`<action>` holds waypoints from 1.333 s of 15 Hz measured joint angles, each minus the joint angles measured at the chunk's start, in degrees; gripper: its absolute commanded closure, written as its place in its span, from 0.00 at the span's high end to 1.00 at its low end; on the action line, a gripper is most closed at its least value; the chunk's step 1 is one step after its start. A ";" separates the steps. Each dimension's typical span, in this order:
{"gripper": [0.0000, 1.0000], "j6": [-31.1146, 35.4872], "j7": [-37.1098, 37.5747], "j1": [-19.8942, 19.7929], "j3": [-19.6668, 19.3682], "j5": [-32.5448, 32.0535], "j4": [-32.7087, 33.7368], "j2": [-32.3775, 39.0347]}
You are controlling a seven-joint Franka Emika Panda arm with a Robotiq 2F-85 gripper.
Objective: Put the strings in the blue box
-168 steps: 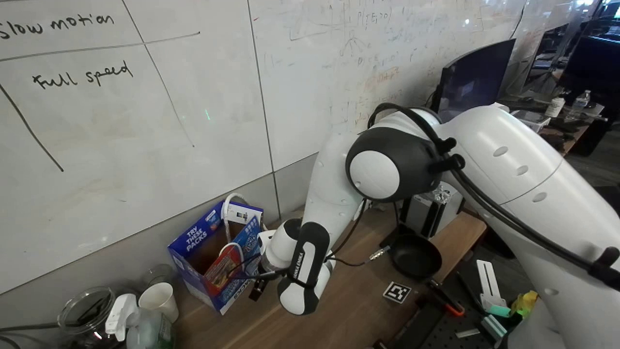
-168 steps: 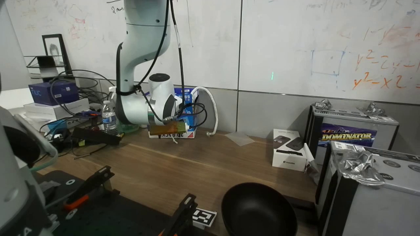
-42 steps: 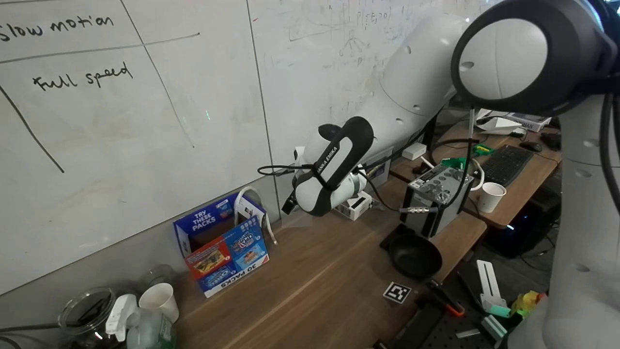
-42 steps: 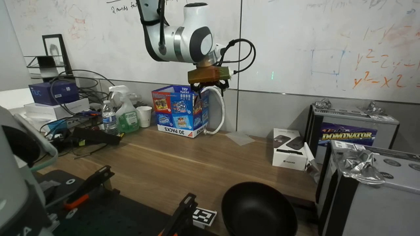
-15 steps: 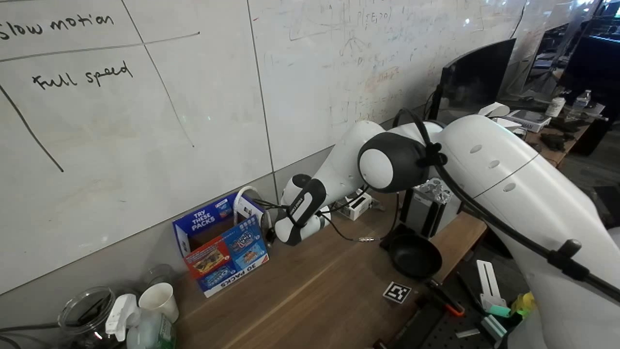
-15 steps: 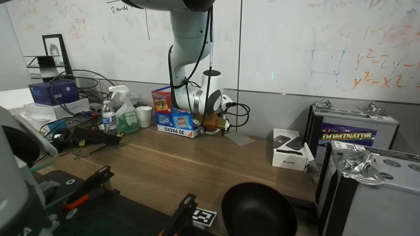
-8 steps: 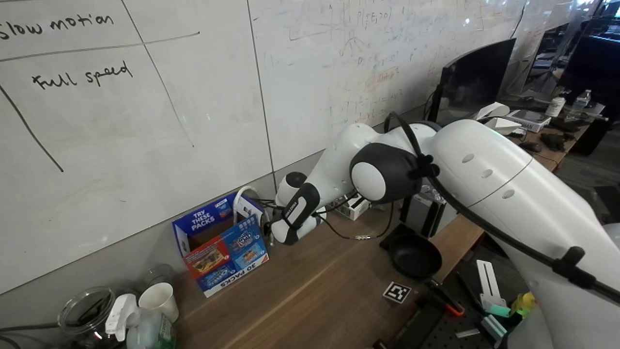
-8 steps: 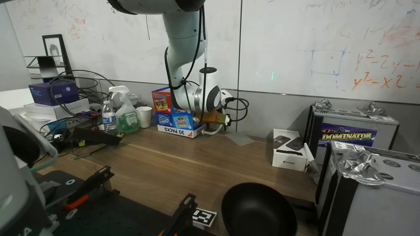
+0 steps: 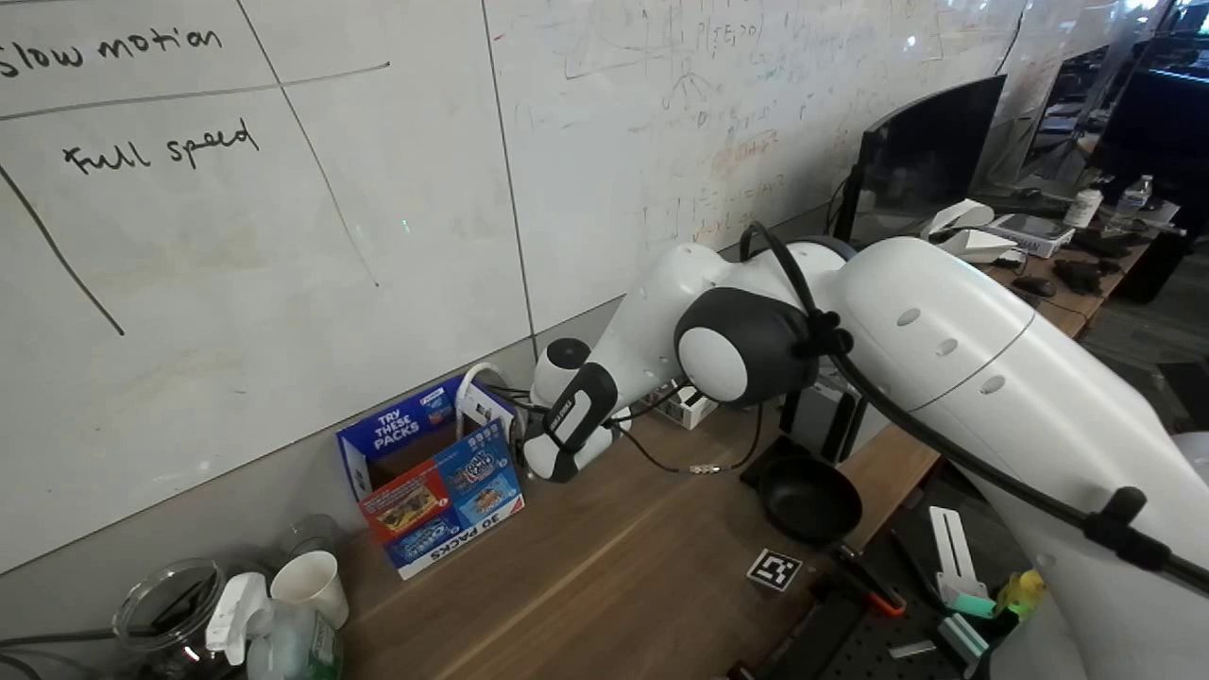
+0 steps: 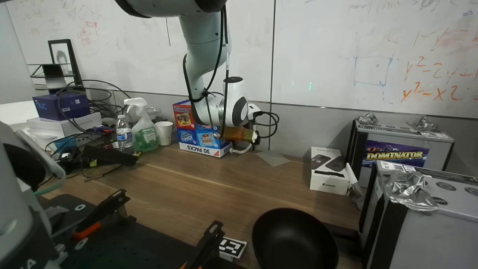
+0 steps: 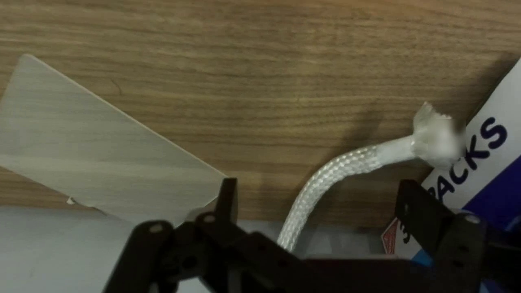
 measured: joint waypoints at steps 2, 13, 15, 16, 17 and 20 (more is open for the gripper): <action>1.00 -2.00 0.23 -0.06 0.55 0.12 0.01 -0.12; 1.00 -8.08 1.28 -0.51 1.59 0.57 0.26 -0.55; 0.73 -8.19 1.31 -0.56 1.63 0.57 0.32 -0.55; 0.66 -8.20 1.31 -0.58 1.64 0.57 0.35 -0.55; 0.56 -8.21 1.31 -0.62 1.66 0.57 0.37 -0.55; 0.33 -8.25 1.31 -0.82 1.80 0.57 0.41 -0.55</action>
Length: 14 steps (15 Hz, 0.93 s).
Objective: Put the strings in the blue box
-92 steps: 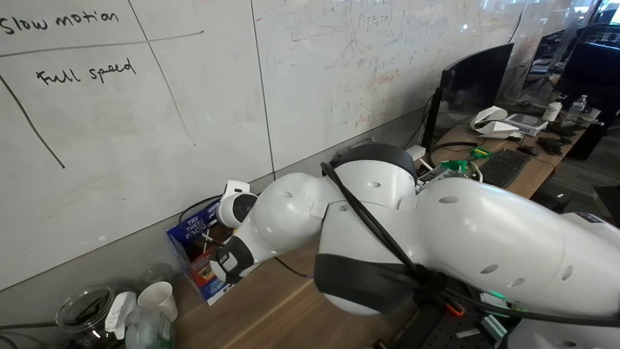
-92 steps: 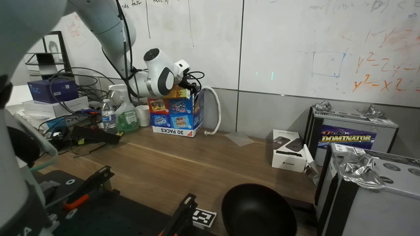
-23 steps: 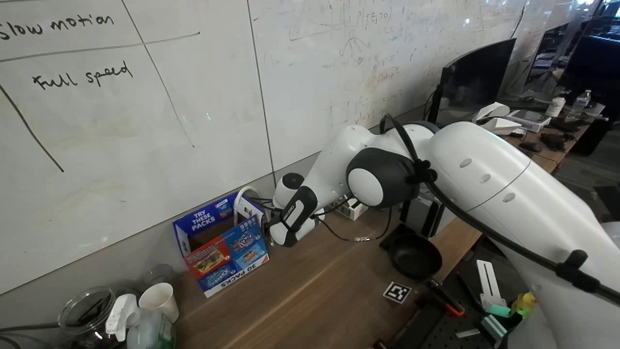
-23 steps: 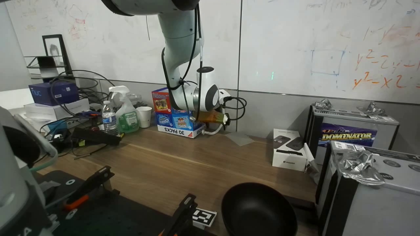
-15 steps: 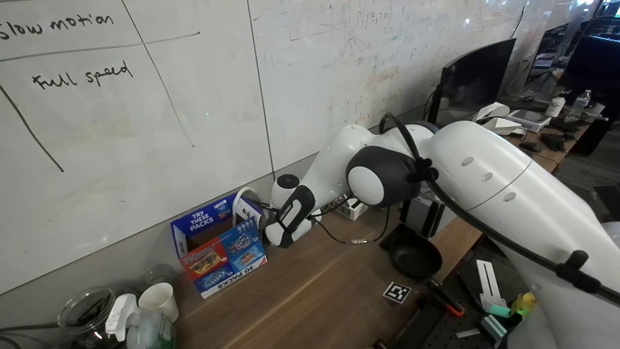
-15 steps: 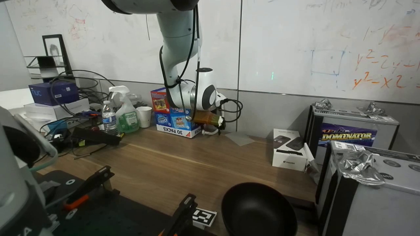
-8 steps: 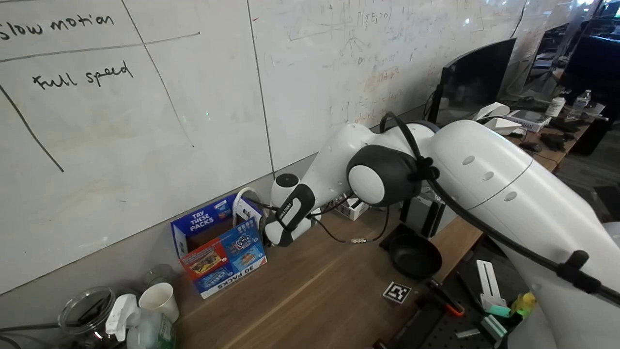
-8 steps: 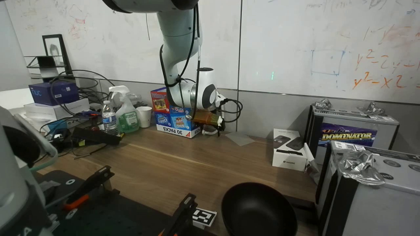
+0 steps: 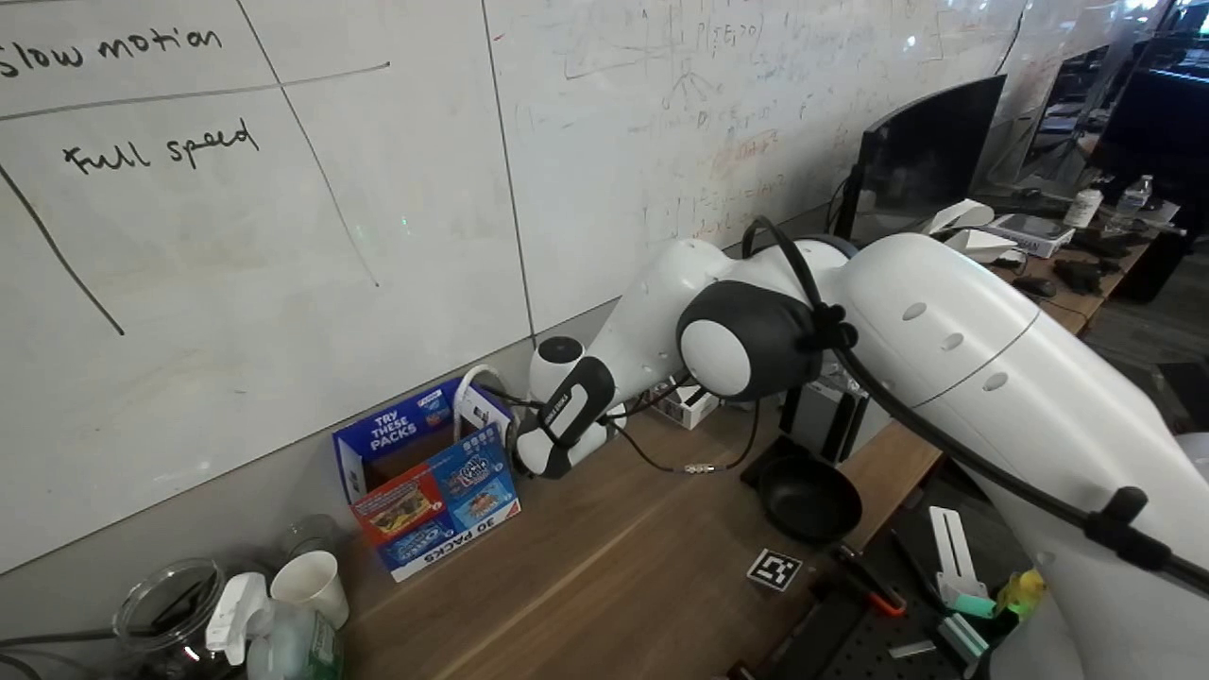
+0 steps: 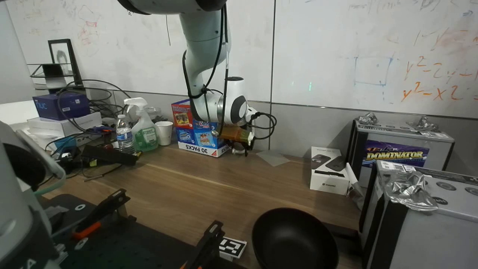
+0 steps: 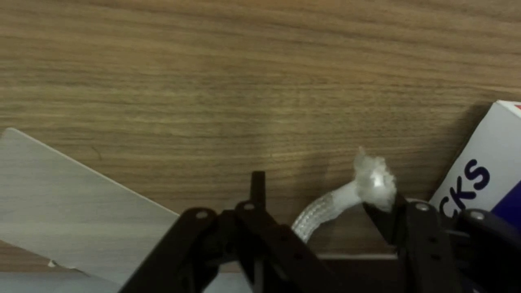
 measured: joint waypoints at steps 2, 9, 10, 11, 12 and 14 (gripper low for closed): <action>0.18 -0.04 0.00 -0.12 0.07 0.00 0.02 0.00; 0.07 -0.09 0.00 -0.25 0.11 0.00 0.03 -0.02; 0.07 -0.03 0.00 -0.26 0.07 0.00 0.03 -0.12; 0.07 0.13 0.04 -0.25 -0.01 0.00 -0.04 -0.37; 0.07 0.39 0.14 -0.18 -0.18 0.00 -0.23 -0.81; 0.07 2.71 0.95 0.57 -1.30 0.00 -1.52 -2.50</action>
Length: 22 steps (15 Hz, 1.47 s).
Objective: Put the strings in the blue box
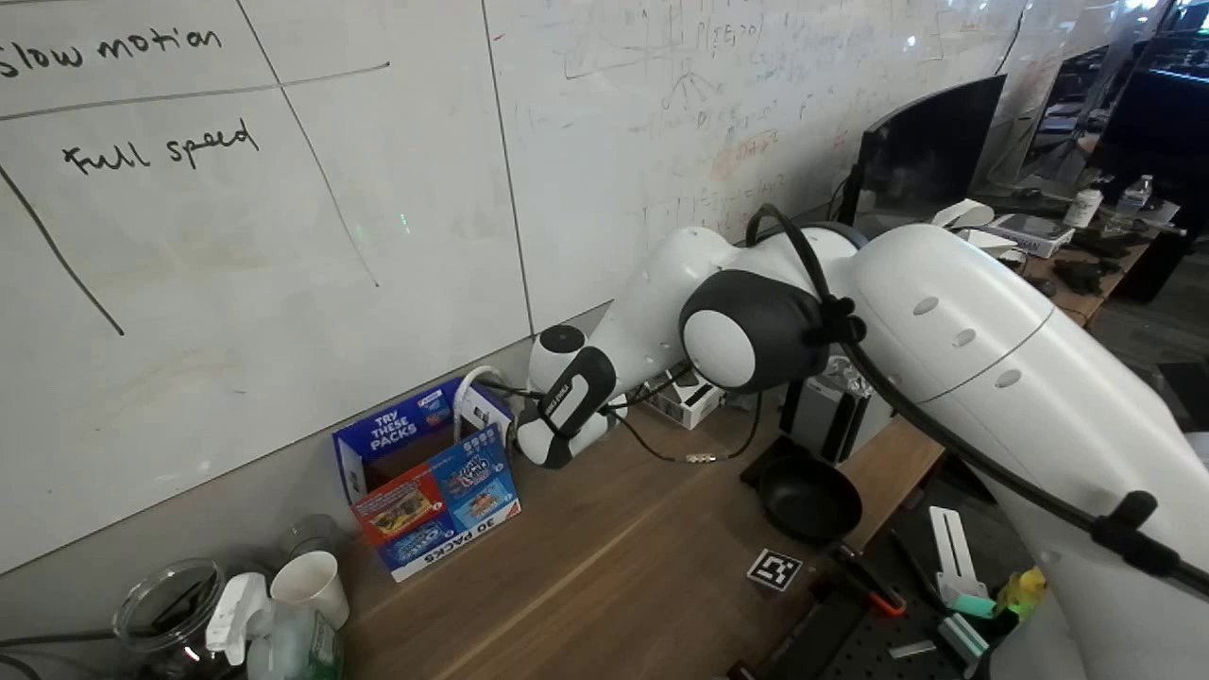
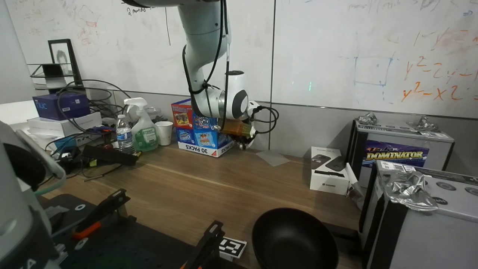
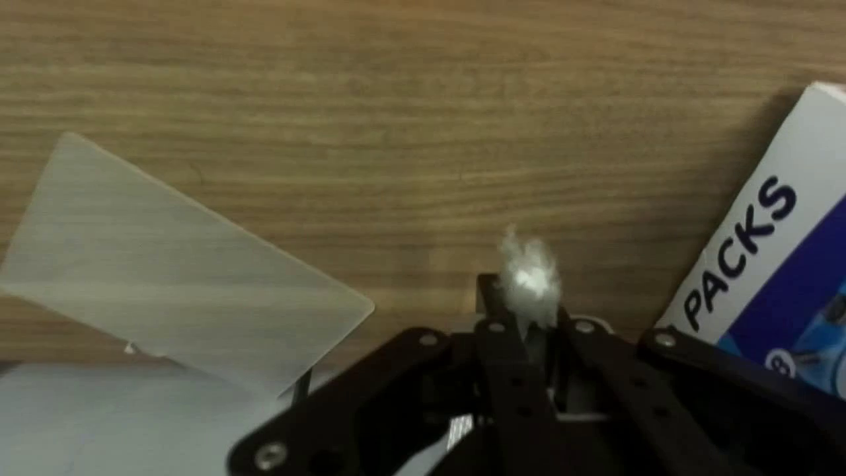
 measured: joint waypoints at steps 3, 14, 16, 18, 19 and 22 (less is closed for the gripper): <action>0.07 6.31 2.64 2.96 -3.46 0.00 -4.80 -4.35; 0.06 34.70 9.91 35.88 -29.13 12.28 -34.59 -23.43; 0.06 38.68 9.97 39.46 -29.52 14.39 -38.10 -25.39; 0.06 42.71 10.29 41.87 -29.34 15.41 -40.66 -26.96; 0.06 44.96 9.43 41.92 -27.89 17.28 -41.63 -27.73; 0.06 51.43 5.42 38.40 -19.06 21.96 -43.75 -30.54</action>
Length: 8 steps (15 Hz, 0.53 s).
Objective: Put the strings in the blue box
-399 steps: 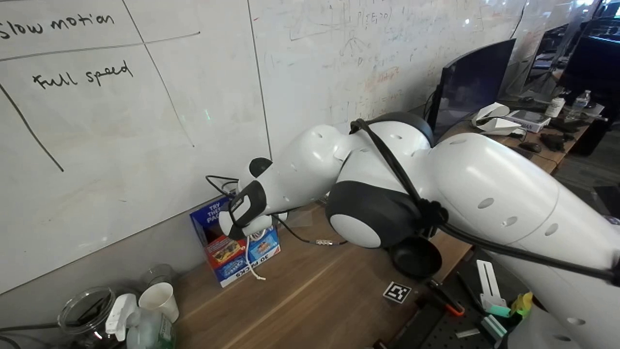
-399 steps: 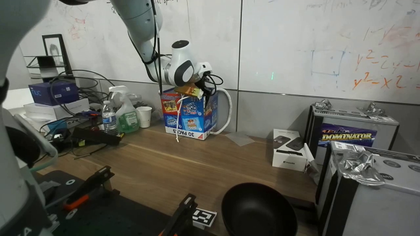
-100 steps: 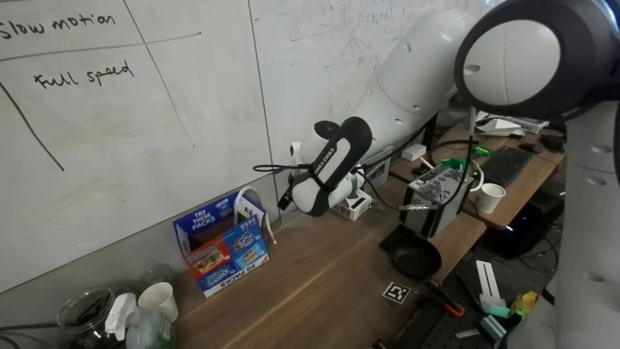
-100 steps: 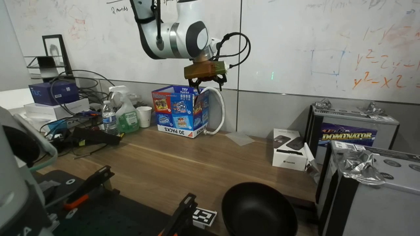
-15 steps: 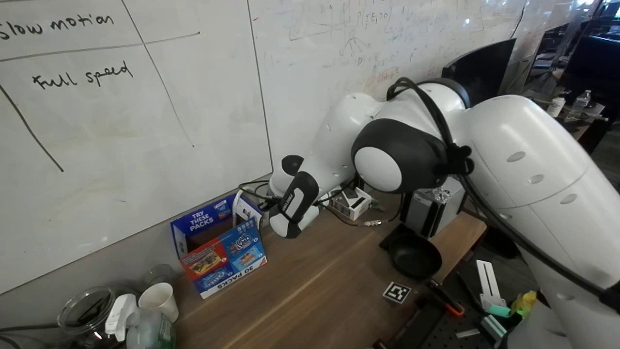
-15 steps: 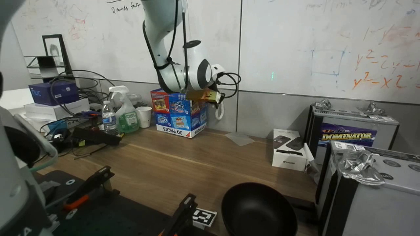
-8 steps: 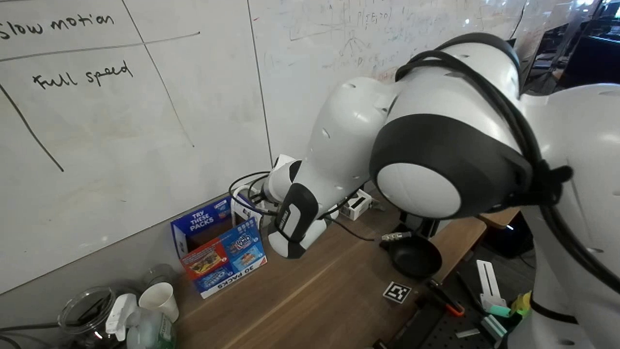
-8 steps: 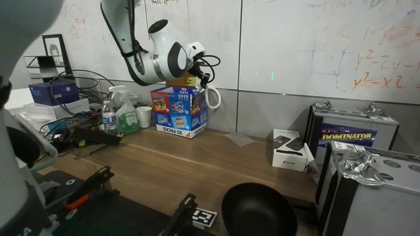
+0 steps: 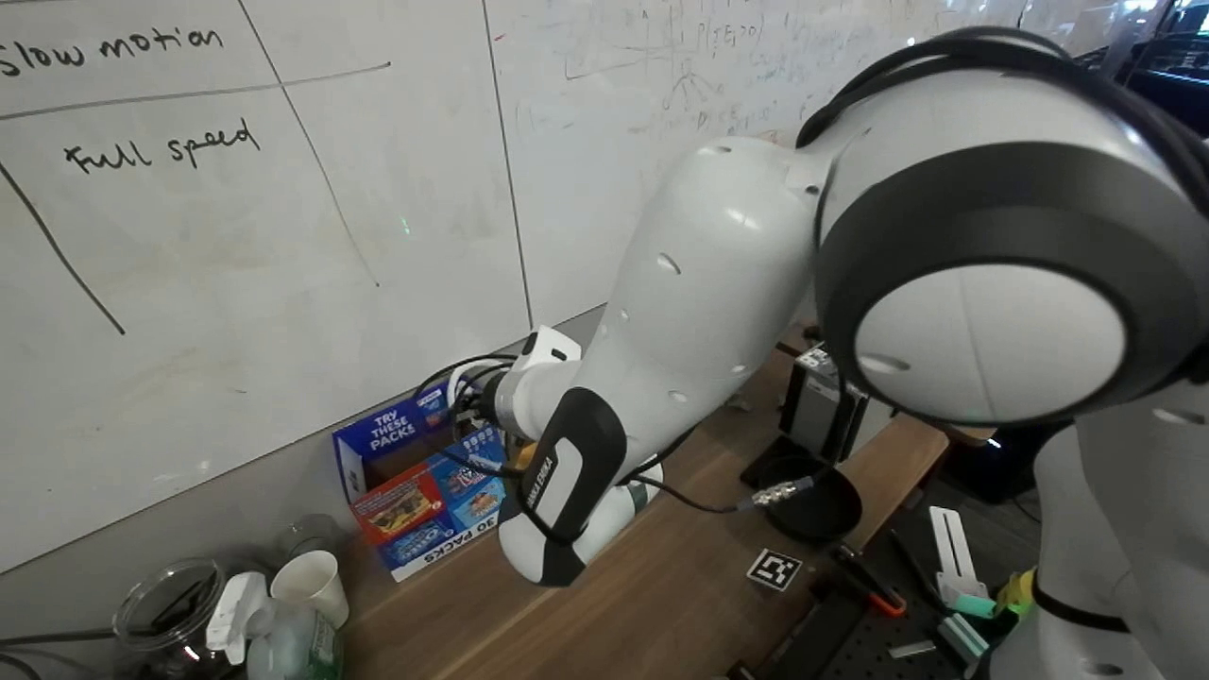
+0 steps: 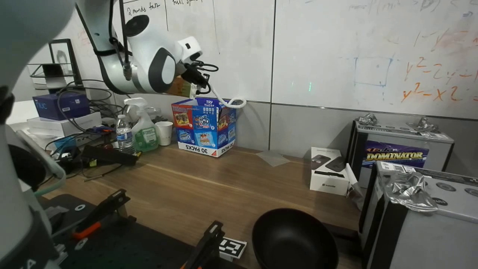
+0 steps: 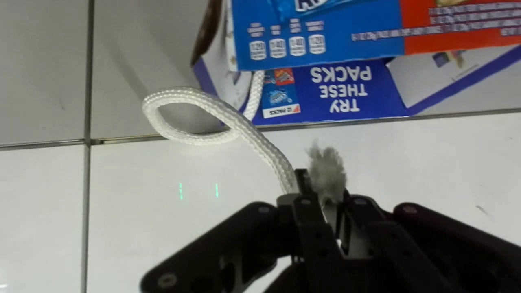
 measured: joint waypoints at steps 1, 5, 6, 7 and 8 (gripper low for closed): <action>0.05 1.66 -0.68 -1.54 3.03 0.43 -0.40 -0.75; 0.05 5.64 -2.34 -7.46 13.12 0.57 -0.55 -1.24; 0.05 5.81 -2.51 -8.79 14.96 0.57 -0.39 -1.17; 0.05 5.83 -2.68 -10.16 16.60 0.57 -0.11 -1.05; 0.05 5.83 -2.84 -11.51 18.00 0.57 0.28 -0.81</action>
